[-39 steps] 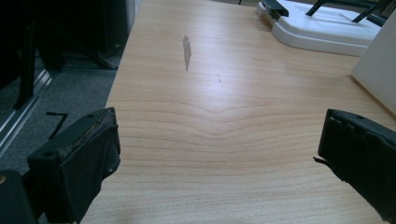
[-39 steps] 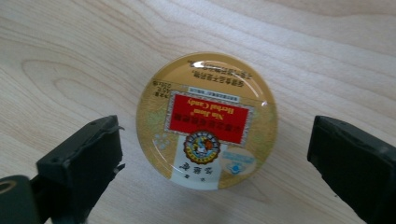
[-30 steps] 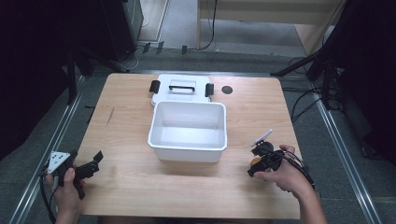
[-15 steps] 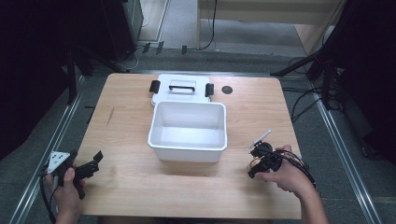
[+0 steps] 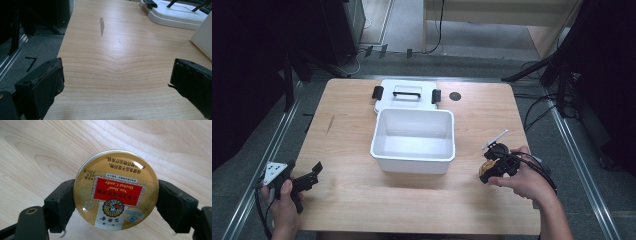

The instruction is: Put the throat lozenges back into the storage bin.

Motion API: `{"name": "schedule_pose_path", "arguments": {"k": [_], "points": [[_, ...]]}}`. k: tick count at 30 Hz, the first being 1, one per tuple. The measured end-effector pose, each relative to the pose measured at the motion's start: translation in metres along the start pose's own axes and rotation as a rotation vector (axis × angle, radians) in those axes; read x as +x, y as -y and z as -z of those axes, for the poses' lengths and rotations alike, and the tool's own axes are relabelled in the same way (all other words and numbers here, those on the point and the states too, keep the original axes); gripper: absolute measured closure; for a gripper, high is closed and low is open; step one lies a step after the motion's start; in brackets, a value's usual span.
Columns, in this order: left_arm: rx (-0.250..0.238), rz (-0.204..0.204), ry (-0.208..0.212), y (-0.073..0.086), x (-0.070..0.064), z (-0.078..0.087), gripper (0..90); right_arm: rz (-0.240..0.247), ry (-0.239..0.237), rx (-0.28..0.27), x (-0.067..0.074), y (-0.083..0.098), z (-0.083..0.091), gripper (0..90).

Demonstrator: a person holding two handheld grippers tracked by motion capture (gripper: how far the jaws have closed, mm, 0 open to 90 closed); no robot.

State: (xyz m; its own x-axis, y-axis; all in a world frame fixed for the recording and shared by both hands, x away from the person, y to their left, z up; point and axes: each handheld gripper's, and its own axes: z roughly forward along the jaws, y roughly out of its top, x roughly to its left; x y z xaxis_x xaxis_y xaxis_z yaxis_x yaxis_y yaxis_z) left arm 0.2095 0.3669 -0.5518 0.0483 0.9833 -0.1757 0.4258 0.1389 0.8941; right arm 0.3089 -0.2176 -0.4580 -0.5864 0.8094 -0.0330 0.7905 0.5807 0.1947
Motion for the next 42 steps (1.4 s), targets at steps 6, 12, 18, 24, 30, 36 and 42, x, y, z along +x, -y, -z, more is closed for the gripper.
{"name": "schedule_pose_path", "arguments": {"k": [6,12,18,24,30,36,42], "points": [[0.001,0.001,0.002,0.0,0.0,0.0,0.0,0.012,-0.013,-0.01,0.0,-0.011,0.014,21.3],[0.003,0.0,0.002,0.0,0.0,0.0,0.0,0.022,-0.035,-0.021,-0.001,-0.019,0.023,21.4],[0.001,-0.004,-0.001,0.0,-0.001,-0.001,0.0,0.034,-0.043,-0.025,-0.001,-0.029,0.034,21.4],[0.004,-0.008,-0.002,0.0,-0.001,-0.001,0.0,0.05,-0.041,-0.019,0.003,-0.038,0.04,21.5],[0.004,-0.007,-0.003,0.0,-0.001,-0.001,0.0,0.057,-0.04,-0.021,0.005,-0.045,0.046,21.5],[0.006,-0.009,-0.002,0.0,-0.002,-0.001,0.0,0.073,-0.038,-0.026,0.007,-0.056,0.056,21.5],[0.007,-0.01,0.0,0.0,-0.001,-0.001,0.0,0.081,-0.02,-0.008,0.008,-0.067,0.062,21.5]]}}
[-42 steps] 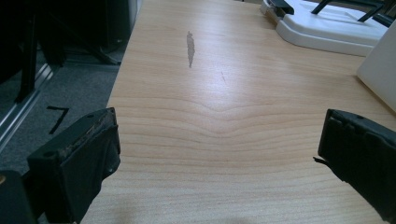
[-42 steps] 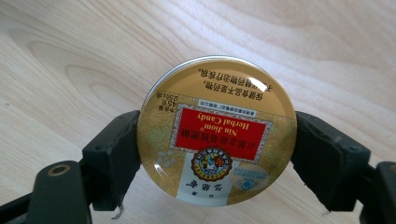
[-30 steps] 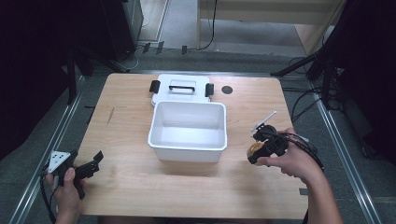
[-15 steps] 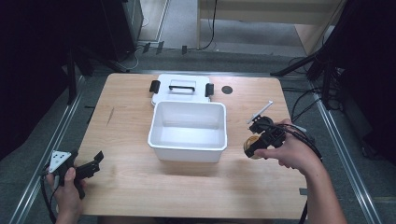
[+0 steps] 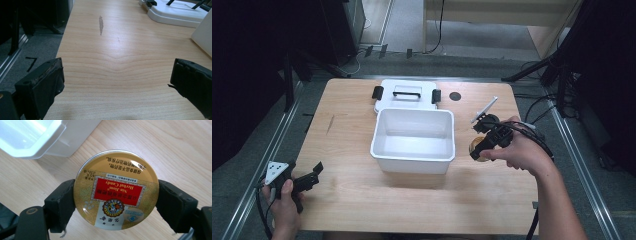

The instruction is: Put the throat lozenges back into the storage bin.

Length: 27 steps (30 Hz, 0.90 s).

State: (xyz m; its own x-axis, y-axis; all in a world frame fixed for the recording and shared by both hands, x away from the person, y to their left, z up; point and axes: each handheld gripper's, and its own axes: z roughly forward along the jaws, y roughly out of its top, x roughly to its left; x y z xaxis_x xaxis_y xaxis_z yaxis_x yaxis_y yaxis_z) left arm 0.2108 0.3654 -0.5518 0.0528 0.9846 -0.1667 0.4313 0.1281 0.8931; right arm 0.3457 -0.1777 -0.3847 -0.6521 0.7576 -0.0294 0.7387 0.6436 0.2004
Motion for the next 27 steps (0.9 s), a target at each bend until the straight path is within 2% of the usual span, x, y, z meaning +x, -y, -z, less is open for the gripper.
{"name": "schedule_pose_path", "arguments": {"k": [4,5,7,12,20,27], "points": [[-0.002,0.003,0.001,0.0,0.0,0.0,0.0,0.016,0.02,0.005,0.003,-0.01,0.011,21.5],[-0.002,0.002,0.003,0.0,0.0,0.0,0.0,0.038,0.027,-0.001,0.005,-0.016,0.018,21.5],[-0.005,0.006,0.006,0.0,0.0,-0.001,0.0,0.035,0.033,0.002,0.006,-0.019,0.021,21.5],[0.003,0.002,0.003,0.0,0.0,-0.001,0.0,0.066,0.054,-0.001,0.011,-0.036,0.037,21.5],[0.003,0.001,0.002,0.0,0.0,0.0,0.0,0.095,0.05,0.0,0.017,-0.056,0.046,21.6],[0.003,0.004,0.002,0.0,0.0,-0.001,0.0,0.096,0.038,0.011,0.02,-0.075,0.049,21.5]]}}
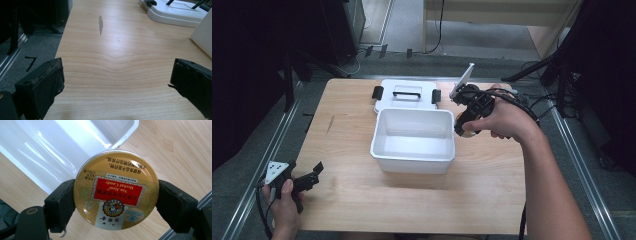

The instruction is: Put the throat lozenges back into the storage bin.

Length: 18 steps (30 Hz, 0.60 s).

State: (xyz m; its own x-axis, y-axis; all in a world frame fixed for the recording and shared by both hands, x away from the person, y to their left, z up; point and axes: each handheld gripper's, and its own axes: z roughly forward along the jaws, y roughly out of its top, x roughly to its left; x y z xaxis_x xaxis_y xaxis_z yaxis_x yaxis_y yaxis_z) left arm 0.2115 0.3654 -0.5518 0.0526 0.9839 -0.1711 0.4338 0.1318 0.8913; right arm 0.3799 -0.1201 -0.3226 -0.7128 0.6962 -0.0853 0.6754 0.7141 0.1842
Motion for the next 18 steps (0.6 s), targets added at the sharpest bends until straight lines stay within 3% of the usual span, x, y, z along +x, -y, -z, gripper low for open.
{"name": "schedule_pose_path", "arguments": {"k": [8,18], "points": [[0.0,0.001,0.0,0.0,0.0,0.0,0.0,0.021,-0.009,0.01,0.01,-0.016,-0.01,21.5],[-0.006,-0.001,0.002,0.0,0.0,0.001,0.0,0.107,-0.007,-0.005,0.027,-0.028,-0.018,21.5]]}}
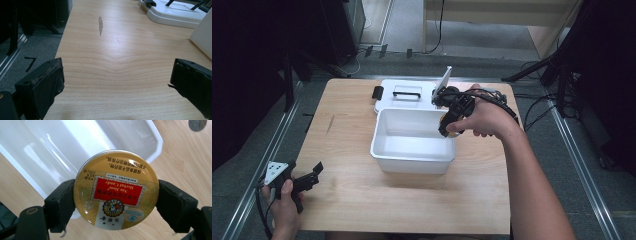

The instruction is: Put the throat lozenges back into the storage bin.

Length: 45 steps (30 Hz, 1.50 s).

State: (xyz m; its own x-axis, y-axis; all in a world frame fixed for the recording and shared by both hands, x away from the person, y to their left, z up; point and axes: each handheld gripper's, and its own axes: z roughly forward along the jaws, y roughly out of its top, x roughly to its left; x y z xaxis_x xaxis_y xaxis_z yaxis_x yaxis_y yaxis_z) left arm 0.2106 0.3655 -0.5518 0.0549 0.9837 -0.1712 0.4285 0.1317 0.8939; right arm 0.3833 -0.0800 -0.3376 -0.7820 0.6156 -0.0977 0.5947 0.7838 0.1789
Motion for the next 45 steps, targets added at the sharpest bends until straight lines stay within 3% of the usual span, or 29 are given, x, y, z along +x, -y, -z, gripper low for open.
{"name": "schedule_pose_path", "arguments": {"k": [10,19,45], "points": [[-0.002,-0.001,0.002,0.0,0.0,0.0,0.0,0.178,0.006,-0.03,0.012,-0.005,-0.016,21.5],[0.0,-0.003,0.001,0.0,0.0,0.0,0.0,0.239,-0.015,-0.028,0.016,-0.008,-0.028,21.5],[-0.001,-0.002,0.002,0.0,0.0,0.0,0.0,0.342,-0.026,-0.026,0.017,-0.003,-0.048,21.5]]}}
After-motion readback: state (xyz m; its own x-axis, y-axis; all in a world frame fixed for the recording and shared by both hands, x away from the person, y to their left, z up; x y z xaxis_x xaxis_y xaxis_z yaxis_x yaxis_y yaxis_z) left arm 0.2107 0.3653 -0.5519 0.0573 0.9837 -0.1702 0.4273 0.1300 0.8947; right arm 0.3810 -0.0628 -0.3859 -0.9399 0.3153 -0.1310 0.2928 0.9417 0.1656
